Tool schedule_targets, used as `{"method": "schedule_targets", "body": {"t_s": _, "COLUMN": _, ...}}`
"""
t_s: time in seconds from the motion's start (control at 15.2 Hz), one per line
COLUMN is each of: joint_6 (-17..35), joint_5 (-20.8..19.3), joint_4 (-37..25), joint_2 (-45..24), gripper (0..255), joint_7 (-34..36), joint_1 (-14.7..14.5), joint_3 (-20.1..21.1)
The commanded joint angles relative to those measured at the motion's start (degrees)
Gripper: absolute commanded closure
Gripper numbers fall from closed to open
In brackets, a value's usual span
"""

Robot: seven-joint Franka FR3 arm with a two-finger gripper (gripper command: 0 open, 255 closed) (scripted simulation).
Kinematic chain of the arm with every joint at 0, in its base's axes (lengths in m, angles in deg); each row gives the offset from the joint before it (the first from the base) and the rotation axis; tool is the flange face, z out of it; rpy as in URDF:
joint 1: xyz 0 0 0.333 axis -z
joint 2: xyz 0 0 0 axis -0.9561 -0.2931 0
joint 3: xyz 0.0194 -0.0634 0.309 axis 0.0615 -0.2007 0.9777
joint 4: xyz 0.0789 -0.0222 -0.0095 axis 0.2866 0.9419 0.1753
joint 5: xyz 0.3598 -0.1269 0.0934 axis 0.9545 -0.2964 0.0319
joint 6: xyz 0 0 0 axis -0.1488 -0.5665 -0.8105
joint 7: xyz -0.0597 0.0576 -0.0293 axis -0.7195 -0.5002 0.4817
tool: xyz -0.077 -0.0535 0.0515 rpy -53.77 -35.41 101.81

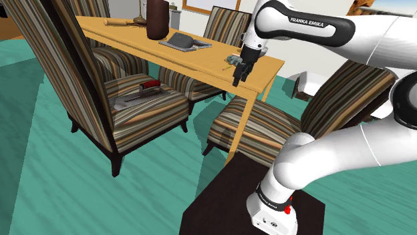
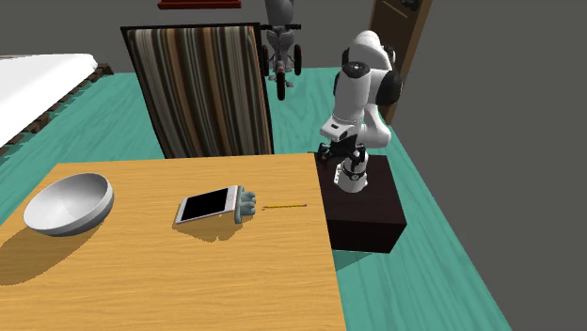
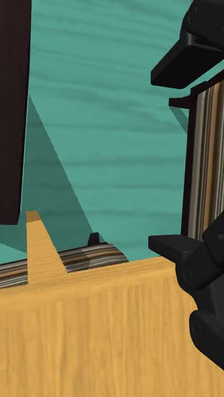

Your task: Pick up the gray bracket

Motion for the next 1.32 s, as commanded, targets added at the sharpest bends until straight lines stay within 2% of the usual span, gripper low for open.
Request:
{"method": "schedule_targets", "body": {"t_s": 0.0, "joint_6": 1.81, "joint_5": -0.51, "joint_4": -1.68, "joint_2": -1.97, "gripper": 0, "joint_7": -3.07, "joint_1": 0.09, "joint_3": -2.75}}
{"method": "schedule_targets", "body": {"t_s": 0.4, "joint_6": 5.86, "joint_5": 0.43, "joint_4": -9.25, "joint_2": -9.46, "gripper": 0, "joint_7": -12.39, "joint_1": -0.79, "joint_3": -11.19}}
{"method": "schedule_targets", "body": {"t_s": 0.73, "joint_6": 8.15, "joint_5": 4.43, "joint_4": -17.48, "joint_2": -17.44, "gripper": 0, "joint_7": -21.15, "joint_1": -2.53, "joint_3": -18.96}}
{"method": "schedule_targets", "body": {"t_s": 0.99, "joint_6": 8.66, "joint_5": 10.78, "joint_4": -25.59, "joint_2": -25.61, "gripper": 0, "joint_7": -29.36, "joint_1": -4.2, "joint_3": -26.11}}
{"method": "schedule_targets", "body": {"t_s": 1.25, "joint_6": 6.81, "joint_5": 21.71, "joint_4": -35.6, "joint_2": -36.8, "gripper": 0, "joint_7": -39.33, "joint_1": -4.16, "joint_3": -33.71}}
